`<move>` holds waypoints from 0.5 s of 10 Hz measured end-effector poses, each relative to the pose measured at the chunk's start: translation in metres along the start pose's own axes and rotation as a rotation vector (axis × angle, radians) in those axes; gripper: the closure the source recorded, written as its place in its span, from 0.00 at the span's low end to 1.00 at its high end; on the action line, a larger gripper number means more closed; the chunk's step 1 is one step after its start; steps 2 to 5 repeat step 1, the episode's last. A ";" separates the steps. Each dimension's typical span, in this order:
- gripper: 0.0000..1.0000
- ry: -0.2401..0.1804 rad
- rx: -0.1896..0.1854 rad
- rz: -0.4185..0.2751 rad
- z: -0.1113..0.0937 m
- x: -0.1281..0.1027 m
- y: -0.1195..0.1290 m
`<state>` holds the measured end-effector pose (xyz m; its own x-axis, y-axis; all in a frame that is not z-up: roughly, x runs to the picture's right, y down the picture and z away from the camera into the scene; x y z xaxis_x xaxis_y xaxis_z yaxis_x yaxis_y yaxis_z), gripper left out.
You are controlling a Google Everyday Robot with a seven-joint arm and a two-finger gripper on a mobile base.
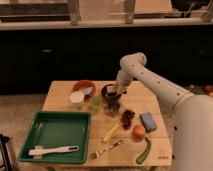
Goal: Wipe purple bowl with eraser
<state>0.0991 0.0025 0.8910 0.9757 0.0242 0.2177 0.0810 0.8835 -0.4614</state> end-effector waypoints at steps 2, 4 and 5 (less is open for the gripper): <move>1.00 0.008 0.008 0.008 0.000 0.003 -0.004; 1.00 0.008 0.008 0.008 0.000 0.003 -0.004; 1.00 0.008 0.008 0.008 0.000 0.003 -0.004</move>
